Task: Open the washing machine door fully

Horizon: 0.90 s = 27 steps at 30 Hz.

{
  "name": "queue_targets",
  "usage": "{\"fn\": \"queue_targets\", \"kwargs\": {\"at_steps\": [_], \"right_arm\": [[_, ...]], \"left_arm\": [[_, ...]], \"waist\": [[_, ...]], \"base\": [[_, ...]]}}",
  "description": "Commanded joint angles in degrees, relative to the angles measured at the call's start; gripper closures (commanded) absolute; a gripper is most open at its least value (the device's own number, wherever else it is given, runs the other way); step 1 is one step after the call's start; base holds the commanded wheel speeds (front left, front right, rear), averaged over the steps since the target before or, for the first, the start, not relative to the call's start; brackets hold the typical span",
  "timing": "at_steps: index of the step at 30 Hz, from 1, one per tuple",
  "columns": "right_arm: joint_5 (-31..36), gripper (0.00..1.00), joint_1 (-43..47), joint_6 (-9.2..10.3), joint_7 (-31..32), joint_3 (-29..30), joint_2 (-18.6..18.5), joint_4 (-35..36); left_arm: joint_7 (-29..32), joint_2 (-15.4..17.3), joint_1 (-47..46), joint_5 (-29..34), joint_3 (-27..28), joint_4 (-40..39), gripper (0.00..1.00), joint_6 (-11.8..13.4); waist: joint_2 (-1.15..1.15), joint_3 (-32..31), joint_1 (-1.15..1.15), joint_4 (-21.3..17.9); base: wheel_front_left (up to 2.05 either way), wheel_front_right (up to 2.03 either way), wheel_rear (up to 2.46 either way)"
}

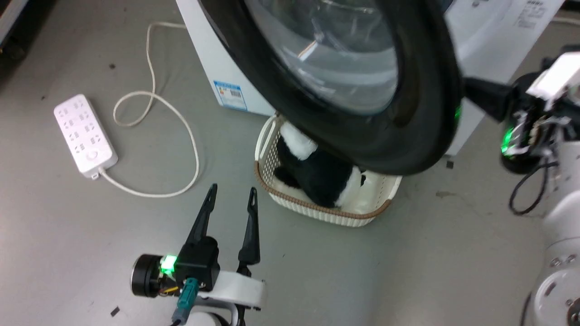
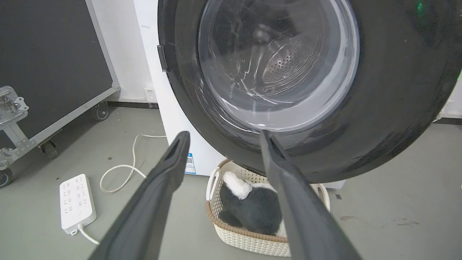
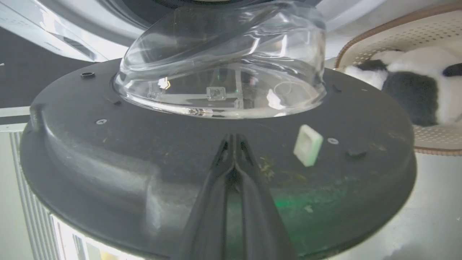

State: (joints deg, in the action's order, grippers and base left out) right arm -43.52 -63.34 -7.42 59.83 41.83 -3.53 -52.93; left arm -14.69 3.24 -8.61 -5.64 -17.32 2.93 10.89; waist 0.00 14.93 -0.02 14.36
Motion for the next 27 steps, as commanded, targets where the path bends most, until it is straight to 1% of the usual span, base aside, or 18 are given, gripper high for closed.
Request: {"fn": "queue_targets", "kwargs": {"at_steps": [1,6,7,9,13,17,21,23,25,26,27], "right_arm": [[-3.0,1.00,1.8,-0.07,-0.2,-2.7,0.6,-1.4],[-14.3,1.00,5.7,-0.07,-1.6,-14.3,0.6,-4.3],[-19.2,1.00,7.3,-0.07,-2.0,-19.7,0.6,-4.6],[-24.5,1.00,9.4,-0.07,-2.3,-25.7,0.6,-4.0],[-35.4,1.00,14.9,-0.07,-4.0,-38.6,0.6,-0.6],[-44.2,1.00,20.4,-0.07,-8.1,-51.3,0.6,5.2],[-49.7,1.00,22.9,-0.07,-13.6,-59.5,0.6,8.7],[-51.0,1.00,23.1,-0.07,-15.8,-61.9,0.7,9.3],[-51.3,1.00,22.7,-0.07,-18.4,-63.1,0.7,9.2],[-51.1,0.54,22.4,-0.07,-20.0,-63.2,0.7,9.0],[-50.9,0.00,22.1,-0.07,-21.1,-63.2,0.6,8.9]], "left_arm": [[-0.3,0.4,1.2,0.2,0.3,0.4,0.00,-0.5],[-0.3,0.5,3.1,0.3,0.3,1.4,0.00,-1.4],[-0.3,0.5,3.6,0.4,0.3,1.5,0.00,-1.7],[-0.3,0.4,4.1,0.5,0.2,1.7,0.00,-2.1],[-0.3,0.4,5.0,0.5,0.1,2.1,0.00,-2.6],[-0.3,0.3,6.0,0.3,0.3,2.5,0.00,-2.8],[-0.3,0.3,6.5,0.4,0.7,2.6,0.00,-3.0],[-0.3,0.3,6.5,0.4,1.0,2.6,0.00,-2.9],[-0.3,0.4,6.4,0.3,1.7,2.3,0.00,-2.9],[-0.3,0.5,6.3,0.2,2.1,2.2,0.00,-2.9],[-0.3,0.6,6.2,0.2,2.5,2.1,0.00,-2.9]], "waist": [[0.00,-2.8,0.02,-0.9],[0.00,-5.3,0.02,-0.8],[0.00,-5.9,0.02,-0.6],[0.00,-6.4,0.02,-0.4],[0.00,-7.2,0.02,0.3],[0.00,-7.6,0.02,0.9],[0.00,-7.8,0.02,1.3],[0.00,-7.9,0.02,1.4],[0.00,-7.9,0.02,1.2],[0.00,-8.0,0.02,1.1],[0.00,-8.1,0.02,0.9]], "base": [[0.00,0.00,0.00],[0.00,0.00,0.00],[0.00,0.00,0.00],[0.00,0.00,0.00],[0.00,0.00,0.00],[0.00,0.00,0.00],[0.00,0.00,0.00],[0.00,0.00,0.00],[0.00,0.00,0.00],[0.00,0.00,0.00],[0.00,0.00,0.00]]}}
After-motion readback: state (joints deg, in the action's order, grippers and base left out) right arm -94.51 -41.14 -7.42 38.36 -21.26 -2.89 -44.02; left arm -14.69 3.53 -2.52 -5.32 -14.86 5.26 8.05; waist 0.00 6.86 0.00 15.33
